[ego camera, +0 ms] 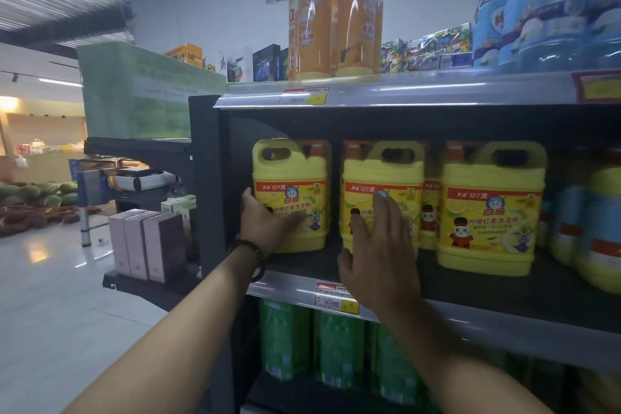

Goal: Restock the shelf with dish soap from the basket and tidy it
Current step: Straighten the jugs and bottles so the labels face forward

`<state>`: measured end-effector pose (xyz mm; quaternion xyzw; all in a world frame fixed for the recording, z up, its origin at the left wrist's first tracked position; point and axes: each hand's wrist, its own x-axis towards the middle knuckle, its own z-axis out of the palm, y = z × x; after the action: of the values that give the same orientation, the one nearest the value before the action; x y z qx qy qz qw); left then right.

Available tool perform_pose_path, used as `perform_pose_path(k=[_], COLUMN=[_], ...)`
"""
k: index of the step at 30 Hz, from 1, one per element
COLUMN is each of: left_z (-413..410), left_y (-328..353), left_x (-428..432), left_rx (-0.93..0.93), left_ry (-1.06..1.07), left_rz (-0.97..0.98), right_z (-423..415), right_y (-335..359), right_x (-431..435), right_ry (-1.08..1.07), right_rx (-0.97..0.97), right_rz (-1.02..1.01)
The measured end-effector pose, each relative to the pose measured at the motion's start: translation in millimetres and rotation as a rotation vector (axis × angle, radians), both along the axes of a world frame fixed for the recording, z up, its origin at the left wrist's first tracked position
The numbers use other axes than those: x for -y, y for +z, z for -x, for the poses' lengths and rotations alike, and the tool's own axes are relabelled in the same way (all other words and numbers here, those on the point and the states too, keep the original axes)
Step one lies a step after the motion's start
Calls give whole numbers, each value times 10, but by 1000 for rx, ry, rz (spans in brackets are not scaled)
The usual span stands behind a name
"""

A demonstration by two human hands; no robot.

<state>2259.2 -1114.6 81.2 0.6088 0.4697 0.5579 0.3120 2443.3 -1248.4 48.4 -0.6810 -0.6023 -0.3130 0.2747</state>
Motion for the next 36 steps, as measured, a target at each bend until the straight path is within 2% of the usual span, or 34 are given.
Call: perform_pose_path(k=[4,11,15,18,23,25,30,33,36], left_z=[-59,-189,-317,-368,-408,-420,-546,-659,-732], left_y=[-37,-113,-115,-103,-146,-155,-198,-170,-123], left_x=[149,515,611,667,718,680,497,361,255], left_rx=[-115,-288,-258,-294,-303,-314,-376,-330,-340], left_ry=[153,384,477,449,241,220,347,285,253], left_rz=[-62,-302,-319,-400,-570,-529,-298,-111,-49], right_z=[-5,-11,-3,-4,-7,-12,-35,-48,-62], right_y=[-4,-10,-2,4,14,18,27,26,23], right_x=[5,21,51,54,59,58,32,11,-12], right_ry=[4,-13,-49,-65,-82,-95,-119,-133,-119], right_rx=[-6,-20,-58,-62,-92,-131,-232,-295,-400], right_rz=[-6,-17,-24,-12,-22,-45,-64,-51,-64])
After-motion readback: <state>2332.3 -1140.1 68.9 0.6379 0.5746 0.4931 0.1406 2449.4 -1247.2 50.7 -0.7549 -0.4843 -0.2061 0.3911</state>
